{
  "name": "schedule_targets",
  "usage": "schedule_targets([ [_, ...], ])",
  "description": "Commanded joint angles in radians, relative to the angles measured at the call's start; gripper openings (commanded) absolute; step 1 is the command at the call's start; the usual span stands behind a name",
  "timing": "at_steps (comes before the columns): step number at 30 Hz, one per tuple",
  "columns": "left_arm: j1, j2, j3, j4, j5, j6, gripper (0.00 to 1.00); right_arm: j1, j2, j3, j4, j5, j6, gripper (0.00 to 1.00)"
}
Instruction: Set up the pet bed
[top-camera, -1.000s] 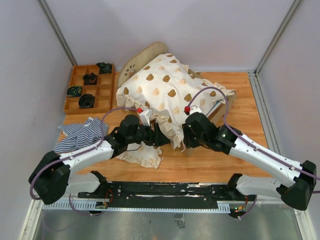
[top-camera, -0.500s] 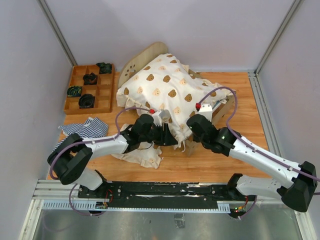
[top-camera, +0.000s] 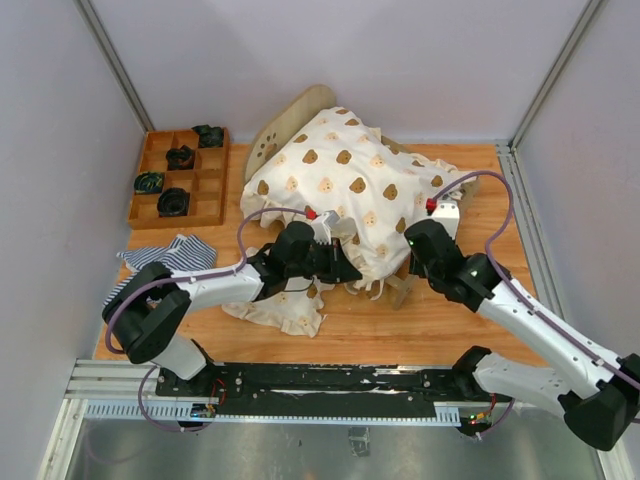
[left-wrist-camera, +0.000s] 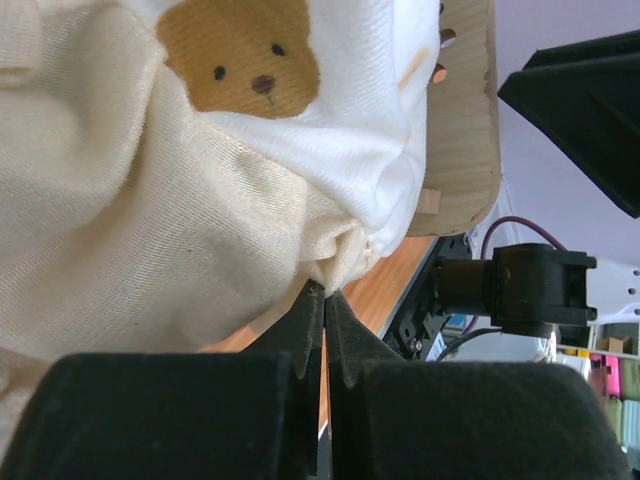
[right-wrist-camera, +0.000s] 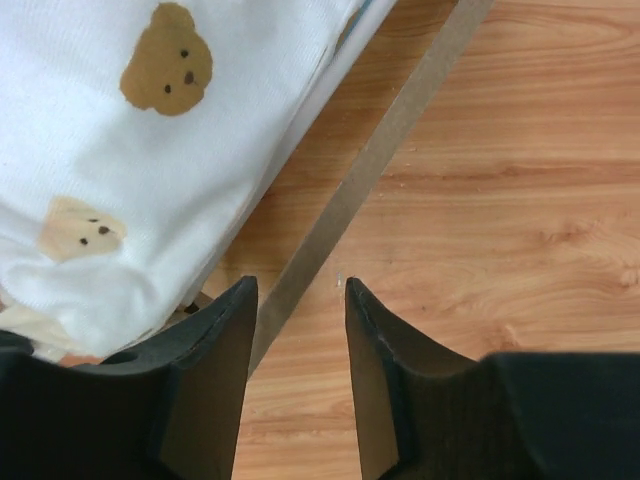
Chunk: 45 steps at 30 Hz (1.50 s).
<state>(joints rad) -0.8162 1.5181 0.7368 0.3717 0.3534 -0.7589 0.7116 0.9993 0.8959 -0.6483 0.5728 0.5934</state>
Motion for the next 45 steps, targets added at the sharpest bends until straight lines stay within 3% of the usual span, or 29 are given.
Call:
schedule_targets([
  [1, -0.008, -0.049, 0.040, 0.027, -0.003, -0.002, 0.00, -0.014, -0.064, 0.059, -0.132, -0.068, 0.062, 0.43],
  [4, -0.006, -0.064, 0.064, 0.027, 0.001, -0.004, 0.00, -0.005, -0.104, 0.054, -0.098, -0.247, 0.012, 0.41],
  [11, -0.006, -0.072, 0.164, -0.018, -0.034, -0.009, 0.00, 0.102, -0.205, -0.071, 0.105, -0.346, -0.036, 0.41],
  [15, -0.006, -0.052, 0.219, -0.042, -0.047, -0.017, 0.00, 0.125, -0.183, -0.094, 0.197, -0.353, -0.048, 0.41],
  [25, -0.005, -0.029, 0.250, -0.027, -0.058, -0.049, 0.00, 0.152, -0.115, -0.163, 0.311, -0.291, 0.242, 0.40],
  [32, -0.002, -0.019, 0.256, -0.022, -0.057, -0.060, 0.00, 0.153, -0.129, -0.220, 0.397, -0.235, 0.227, 0.42],
  [36, 0.007, -0.005, 0.264, -0.022, -0.051, -0.068, 0.00, 0.153, -0.139, -0.217, 0.458, -0.278, 0.092, 0.42],
  [43, 0.033, 0.003, 0.297, -0.020, -0.021, -0.087, 0.00, 0.152, -0.196, -0.163, 0.380, -0.390, -0.437, 0.43],
  [45, 0.039, 0.000, 0.303, -0.020, -0.019, -0.090, 0.00, 0.152, -0.210, -0.164, 0.365, -0.486, -0.587, 0.42],
])
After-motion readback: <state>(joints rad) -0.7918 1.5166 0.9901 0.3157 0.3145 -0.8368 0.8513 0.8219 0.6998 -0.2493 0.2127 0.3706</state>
